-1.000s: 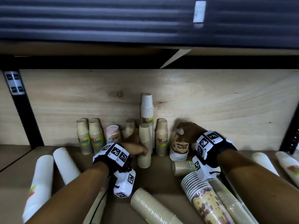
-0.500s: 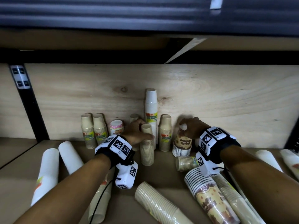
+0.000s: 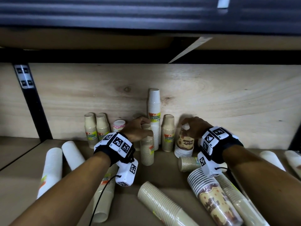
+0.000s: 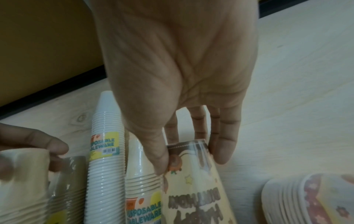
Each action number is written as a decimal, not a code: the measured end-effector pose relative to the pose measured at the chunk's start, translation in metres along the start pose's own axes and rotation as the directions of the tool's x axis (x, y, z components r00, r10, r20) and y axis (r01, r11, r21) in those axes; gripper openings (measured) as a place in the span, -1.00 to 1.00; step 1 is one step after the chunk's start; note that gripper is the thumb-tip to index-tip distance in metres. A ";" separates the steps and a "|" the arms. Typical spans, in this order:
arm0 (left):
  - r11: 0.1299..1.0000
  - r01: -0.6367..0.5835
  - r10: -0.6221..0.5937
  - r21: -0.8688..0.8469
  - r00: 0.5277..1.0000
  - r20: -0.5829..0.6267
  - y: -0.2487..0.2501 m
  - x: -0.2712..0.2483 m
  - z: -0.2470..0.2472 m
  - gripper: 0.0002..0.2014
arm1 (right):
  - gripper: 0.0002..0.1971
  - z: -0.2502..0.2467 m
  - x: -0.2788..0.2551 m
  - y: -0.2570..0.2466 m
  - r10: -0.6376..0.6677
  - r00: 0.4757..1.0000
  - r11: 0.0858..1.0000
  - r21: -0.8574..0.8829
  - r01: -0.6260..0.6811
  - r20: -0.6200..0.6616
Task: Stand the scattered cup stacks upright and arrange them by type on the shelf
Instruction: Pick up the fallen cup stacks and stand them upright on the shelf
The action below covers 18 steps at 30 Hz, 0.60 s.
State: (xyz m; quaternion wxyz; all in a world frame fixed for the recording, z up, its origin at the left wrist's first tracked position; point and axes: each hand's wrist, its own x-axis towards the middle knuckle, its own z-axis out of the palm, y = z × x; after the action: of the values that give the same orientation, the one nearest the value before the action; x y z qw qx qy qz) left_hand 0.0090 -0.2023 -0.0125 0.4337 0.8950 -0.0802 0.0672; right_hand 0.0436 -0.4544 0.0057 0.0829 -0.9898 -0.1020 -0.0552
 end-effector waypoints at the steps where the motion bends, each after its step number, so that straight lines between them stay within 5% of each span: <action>1: 0.999 -0.006 0.006 0.042 1.000 -0.018 0.000 0.001 0.001 -0.49 | -0.57 0.000 -0.001 0.000 -0.009 1.000 1.000 -0.002 0.009 -0.014; 4: 0.986 -0.022 0.030 0.164 0.998 -0.050 -0.002 0.002 0.001 -0.52 | -0.56 0.000 -0.001 0.000 -0.053 0.998 0.999 0.008 0.053 -0.014; 12: 0.997 -0.047 0.050 0.056 0.998 -0.049 0.005 0.007 0.003 -0.48 | -0.67 0.000 0.004 0.004 -0.101 0.994 0.993 0.050 0.103 -0.043; 18: 0.980 -0.120 0.118 0.157 0.993 0.018 0.013 0.014 0.007 -0.45 | -0.69 0.006 0.008 0.007 -0.130 0.983 0.979 0.139 0.147 -0.126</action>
State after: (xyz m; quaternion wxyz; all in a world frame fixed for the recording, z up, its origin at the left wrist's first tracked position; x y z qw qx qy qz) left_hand 0.0204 -0.2169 -0.0042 0.3563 0.9204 -0.1299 0.0952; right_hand 0.0536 -0.4586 -0.0007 0.1577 -0.9665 -0.1697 -0.1108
